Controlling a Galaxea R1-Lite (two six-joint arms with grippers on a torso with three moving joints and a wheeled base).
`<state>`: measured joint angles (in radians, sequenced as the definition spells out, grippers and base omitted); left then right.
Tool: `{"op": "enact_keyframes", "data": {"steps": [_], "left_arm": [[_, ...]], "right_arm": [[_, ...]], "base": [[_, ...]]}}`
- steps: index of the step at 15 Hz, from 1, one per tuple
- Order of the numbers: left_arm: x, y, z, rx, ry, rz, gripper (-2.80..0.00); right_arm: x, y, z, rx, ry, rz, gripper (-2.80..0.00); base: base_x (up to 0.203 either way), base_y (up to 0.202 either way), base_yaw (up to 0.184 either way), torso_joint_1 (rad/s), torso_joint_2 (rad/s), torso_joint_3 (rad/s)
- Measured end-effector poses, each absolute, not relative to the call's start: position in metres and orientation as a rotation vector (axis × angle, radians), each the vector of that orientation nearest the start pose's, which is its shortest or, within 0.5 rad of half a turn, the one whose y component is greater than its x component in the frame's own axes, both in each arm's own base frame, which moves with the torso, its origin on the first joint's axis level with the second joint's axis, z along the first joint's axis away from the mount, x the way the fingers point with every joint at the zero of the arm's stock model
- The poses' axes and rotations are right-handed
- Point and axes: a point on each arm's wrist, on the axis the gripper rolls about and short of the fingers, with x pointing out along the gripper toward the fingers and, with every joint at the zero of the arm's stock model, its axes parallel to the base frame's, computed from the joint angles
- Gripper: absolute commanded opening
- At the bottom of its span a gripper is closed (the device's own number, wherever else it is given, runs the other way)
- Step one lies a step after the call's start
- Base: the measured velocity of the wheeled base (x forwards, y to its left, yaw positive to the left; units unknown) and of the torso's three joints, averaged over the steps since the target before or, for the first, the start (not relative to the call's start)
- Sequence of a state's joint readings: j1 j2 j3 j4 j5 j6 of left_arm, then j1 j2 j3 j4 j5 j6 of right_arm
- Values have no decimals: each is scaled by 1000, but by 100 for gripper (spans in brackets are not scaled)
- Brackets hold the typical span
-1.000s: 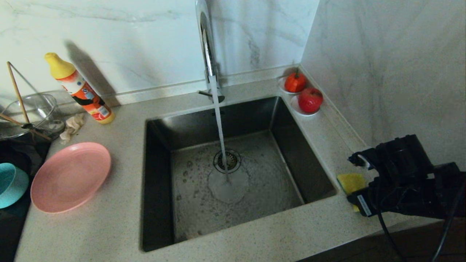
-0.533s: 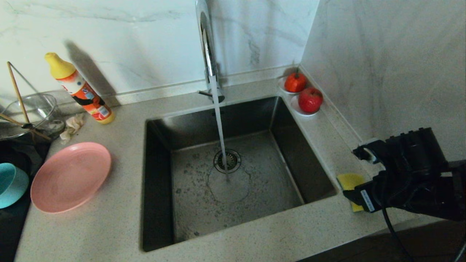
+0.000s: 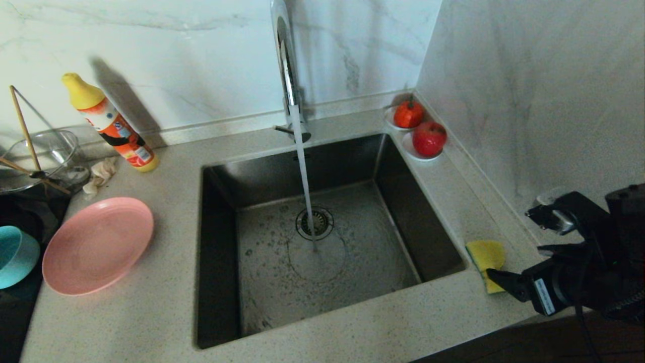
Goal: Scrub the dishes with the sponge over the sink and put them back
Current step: Put down the sponge, then turn off the faucet
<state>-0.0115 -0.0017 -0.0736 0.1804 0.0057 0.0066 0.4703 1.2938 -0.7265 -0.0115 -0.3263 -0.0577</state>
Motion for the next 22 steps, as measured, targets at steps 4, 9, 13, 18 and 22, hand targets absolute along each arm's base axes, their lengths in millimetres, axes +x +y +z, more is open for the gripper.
{"op": "enact_keyframes", "data": {"steps": [4, 9, 13, 18, 22], "left_arm": [[-30, 0, 77, 7, 105, -6, -280], [-30, 0, 77, 7, 105, -6, -280], [-30, 0, 77, 7, 105, -6, -280], [-30, 0, 77, 8, 105, -6, -280], [-30, 0, 77, 7, 105, -6, -280]], "right_arm": [[147, 69, 212, -254, 457, 221, -280], [108, 48, 225, -208, 362, 376, -280], [73, 20, 224, -162, 279, 322, -280], [25, 4, 192, -132, 190, 167, -280], [1, 2, 140, -126, 186, 71, -280]], "base": [[0, 0, 0, 0, 0, 0], [0, 0, 0, 0, 0, 0], [0, 0, 0, 0, 0, 0], [0, 0, 0, 0, 0, 0], [0, 0, 0, 0, 0, 0]]}}
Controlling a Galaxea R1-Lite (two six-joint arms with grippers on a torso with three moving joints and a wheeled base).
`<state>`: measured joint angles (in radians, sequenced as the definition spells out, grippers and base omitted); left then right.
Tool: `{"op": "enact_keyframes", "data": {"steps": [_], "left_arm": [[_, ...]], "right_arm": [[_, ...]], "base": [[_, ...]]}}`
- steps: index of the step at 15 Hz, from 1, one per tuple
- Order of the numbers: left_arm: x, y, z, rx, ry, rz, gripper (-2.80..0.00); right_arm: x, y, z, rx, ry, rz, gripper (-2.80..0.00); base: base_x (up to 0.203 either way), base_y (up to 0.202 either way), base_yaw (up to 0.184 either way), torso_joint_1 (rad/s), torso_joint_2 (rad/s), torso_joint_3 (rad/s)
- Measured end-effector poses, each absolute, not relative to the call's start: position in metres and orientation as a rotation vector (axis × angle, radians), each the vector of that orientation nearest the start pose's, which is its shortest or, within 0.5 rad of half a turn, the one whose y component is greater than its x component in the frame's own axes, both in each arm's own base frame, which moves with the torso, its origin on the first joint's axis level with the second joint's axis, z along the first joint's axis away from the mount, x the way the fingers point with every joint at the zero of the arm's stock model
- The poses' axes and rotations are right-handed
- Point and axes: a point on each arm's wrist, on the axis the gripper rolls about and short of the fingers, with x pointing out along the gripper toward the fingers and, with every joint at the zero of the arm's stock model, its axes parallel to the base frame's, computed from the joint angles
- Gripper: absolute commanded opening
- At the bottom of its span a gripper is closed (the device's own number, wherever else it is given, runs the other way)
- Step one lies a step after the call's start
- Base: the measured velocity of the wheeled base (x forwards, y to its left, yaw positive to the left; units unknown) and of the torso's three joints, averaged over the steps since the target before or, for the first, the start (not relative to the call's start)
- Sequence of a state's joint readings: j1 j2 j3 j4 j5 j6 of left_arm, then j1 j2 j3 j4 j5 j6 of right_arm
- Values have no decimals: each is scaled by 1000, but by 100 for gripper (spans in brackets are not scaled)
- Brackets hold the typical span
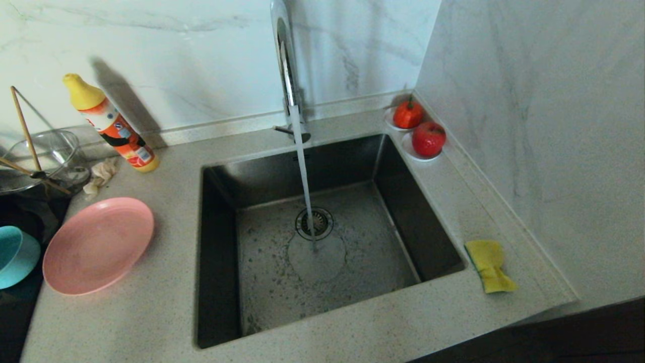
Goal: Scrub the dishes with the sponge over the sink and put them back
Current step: Turn off the faucet
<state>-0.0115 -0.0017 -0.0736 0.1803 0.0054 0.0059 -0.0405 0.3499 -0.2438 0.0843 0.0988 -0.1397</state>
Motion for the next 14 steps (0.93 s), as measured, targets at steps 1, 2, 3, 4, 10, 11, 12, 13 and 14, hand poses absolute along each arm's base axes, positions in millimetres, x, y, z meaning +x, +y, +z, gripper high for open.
{"op": "enact_keyframes", "data": {"steps": [1, 2, 3, 4, 10, 11, 12, 13, 14], "left_arm": [[-30, 0, 77, 7, 105, -6, -280], [-30, 0, 77, 7, 105, -6, -280], [-30, 0, 77, 7, 105, -6, -280], [-30, 0, 77, 7, 106, -6, -280], [-30, 0, 77, 7, 105, -6, -280], [-30, 0, 77, 7, 105, -6, -280], [-30, 0, 77, 7, 105, -6, -280], [-30, 0, 77, 7, 105, -6, -280], [-30, 0, 77, 7, 105, -6, -280]], "right_arm": [[-1, 2, 129, -124, 178, 48, -280], [-2, 1, 115, -125, 183, 23, -280], [-2, 1, 102, -129, 183, -1, -280], [-4, 0, 94, -128, 165, -17, -280], [-20, 0, 78, -90, 47, -11, -280], [-21, 0, 77, -90, 28, -10, -280], [-21, 0, 77, -90, 16, -11, -280], [-22, 0, 77, -89, 9, -11, -280], [-22, 0, 76, -86, 5, -11, -280]], "base": [[0, 0, 0, 0, 0, 0], [0, 0, 0, 0, 0, 0], [0, 0, 0, 0, 0, 0], [0, 0, 0, 0, 0, 0], [0, 0, 0, 0, 0, 0], [0, 0, 0, 0, 0, 0], [0, 0, 0, 0, 0, 0], [0, 0, 0, 0, 0, 0], [0, 0, 0, 0, 0, 0]]}}
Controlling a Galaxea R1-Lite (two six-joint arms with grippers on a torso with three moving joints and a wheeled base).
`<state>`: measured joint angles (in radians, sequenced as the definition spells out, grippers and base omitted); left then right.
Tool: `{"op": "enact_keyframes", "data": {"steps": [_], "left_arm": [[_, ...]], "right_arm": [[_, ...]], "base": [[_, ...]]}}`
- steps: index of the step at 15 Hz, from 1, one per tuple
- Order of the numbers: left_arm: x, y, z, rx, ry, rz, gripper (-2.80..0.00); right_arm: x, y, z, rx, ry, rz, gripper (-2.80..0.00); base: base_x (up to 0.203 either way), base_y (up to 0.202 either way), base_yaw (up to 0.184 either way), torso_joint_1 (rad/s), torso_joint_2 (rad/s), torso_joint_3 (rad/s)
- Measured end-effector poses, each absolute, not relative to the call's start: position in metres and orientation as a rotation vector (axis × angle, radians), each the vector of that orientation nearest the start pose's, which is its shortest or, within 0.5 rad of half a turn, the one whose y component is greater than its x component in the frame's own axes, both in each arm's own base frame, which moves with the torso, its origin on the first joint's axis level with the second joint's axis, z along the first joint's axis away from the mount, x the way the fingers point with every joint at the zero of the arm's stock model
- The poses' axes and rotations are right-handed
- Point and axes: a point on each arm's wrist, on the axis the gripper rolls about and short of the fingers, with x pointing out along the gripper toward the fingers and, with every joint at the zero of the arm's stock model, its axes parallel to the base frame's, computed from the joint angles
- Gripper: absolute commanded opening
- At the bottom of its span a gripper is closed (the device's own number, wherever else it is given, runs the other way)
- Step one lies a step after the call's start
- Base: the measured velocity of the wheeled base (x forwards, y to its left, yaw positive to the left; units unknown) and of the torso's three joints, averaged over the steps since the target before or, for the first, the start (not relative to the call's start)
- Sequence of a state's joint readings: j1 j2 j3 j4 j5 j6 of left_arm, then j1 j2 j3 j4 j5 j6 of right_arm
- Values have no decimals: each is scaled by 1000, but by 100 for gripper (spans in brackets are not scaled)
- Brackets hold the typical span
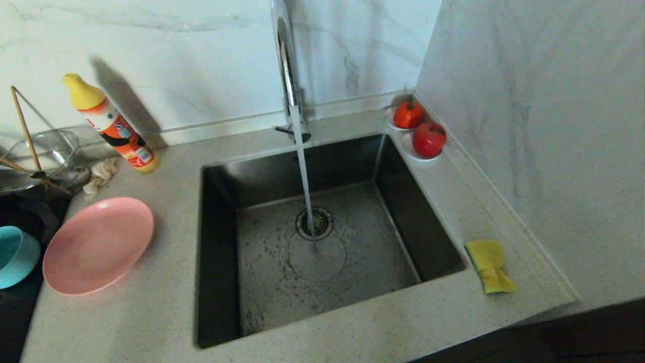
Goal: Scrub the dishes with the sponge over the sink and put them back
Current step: Turn off the faucet
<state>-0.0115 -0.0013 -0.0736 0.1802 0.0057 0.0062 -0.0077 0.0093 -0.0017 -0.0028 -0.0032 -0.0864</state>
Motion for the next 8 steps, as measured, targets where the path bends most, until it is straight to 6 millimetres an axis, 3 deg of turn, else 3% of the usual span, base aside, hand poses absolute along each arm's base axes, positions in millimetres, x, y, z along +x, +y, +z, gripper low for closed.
{"op": "enact_keyframes", "data": {"steps": [8], "left_arm": [[-29, 0, 77, 7, 105, -6, -280]], "right_arm": [[-23, 0, 76, -56, -2, -15, -280]], "base": [[0, 0, 0, 0, 0, 0]]}}
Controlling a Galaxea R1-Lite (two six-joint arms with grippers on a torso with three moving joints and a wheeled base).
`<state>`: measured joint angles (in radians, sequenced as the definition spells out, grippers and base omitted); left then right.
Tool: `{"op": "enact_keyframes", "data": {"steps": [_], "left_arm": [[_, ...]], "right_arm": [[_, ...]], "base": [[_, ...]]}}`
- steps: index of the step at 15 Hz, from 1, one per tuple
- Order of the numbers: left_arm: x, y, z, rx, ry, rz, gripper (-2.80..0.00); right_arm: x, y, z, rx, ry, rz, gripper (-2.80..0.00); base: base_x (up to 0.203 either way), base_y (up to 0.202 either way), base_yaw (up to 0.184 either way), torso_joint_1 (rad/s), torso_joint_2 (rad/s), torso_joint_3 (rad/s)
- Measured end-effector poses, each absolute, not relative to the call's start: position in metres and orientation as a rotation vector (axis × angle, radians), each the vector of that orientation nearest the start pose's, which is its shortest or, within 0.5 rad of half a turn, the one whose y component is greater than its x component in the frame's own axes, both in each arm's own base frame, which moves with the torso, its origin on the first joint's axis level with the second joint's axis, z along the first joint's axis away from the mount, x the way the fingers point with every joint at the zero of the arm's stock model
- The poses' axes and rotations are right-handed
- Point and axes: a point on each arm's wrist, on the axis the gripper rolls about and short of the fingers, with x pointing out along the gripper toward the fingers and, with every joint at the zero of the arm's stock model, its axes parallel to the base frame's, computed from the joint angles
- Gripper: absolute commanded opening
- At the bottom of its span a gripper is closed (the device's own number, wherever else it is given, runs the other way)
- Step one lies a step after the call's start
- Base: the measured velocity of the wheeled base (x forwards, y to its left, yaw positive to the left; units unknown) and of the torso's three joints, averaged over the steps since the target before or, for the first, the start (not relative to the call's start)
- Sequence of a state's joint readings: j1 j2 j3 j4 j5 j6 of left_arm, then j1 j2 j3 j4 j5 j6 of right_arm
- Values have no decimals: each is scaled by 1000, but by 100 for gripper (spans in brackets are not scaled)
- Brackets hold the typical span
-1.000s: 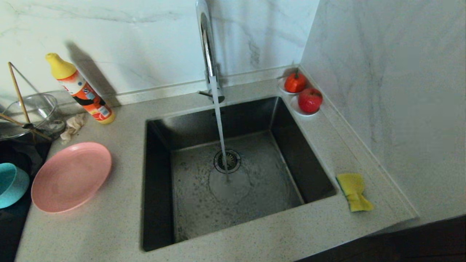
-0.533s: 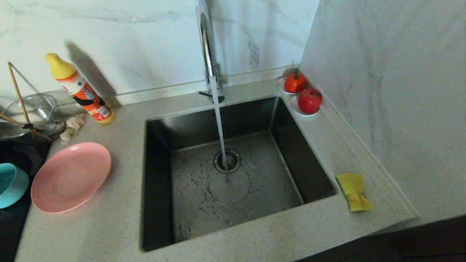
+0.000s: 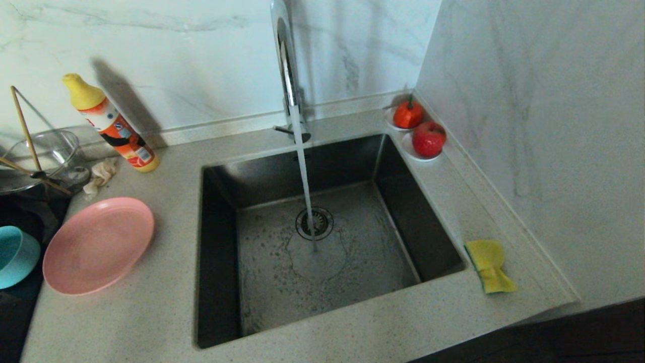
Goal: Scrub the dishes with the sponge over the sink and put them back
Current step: Turn off the faucet
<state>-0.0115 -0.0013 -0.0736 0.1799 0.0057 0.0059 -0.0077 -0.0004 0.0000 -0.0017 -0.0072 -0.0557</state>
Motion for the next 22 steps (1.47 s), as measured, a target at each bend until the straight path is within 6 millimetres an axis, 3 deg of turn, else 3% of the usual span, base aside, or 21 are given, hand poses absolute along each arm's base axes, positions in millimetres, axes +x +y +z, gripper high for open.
{"op": "enact_keyframes", "data": {"steps": [10, 13, 15, 18, 20, 22], "left_arm": [[-31, 1, 83, 10, 81, 2, -280], [-45, 0, 137, 7, -69, -13, -280], [-43, 0, 181, -18, -82, -37, -280], [0, -2, 251, -88, 17, -82, -280], [51, -4, 285, -153, 127, -117, -280], [113, -10, 303, -242, 254, -157, -280]], "right_arm": [[-23, 0, 76, -55, -1, -15, -280], [-23, 0, 76, -55, -1, -15, -280], [-23, 0, 76, -55, -1, -15, -280], [-23, 0, 76, -55, -1, -15, -280], [-23, 0, 76, -55, -1, -15, -280], [-23, 0, 76, -55, -1, -15, -280]], "base": [[0, 0, 0, 0, 0, 0], [0, 0, 0, 0, 0, 0], [0, 0, 0, 0, 0, 0], [0, 0, 0, 0, 0, 0], [0, 0, 0, 0, 0, 0], [0, 0, 0, 0, 0, 0]]}}
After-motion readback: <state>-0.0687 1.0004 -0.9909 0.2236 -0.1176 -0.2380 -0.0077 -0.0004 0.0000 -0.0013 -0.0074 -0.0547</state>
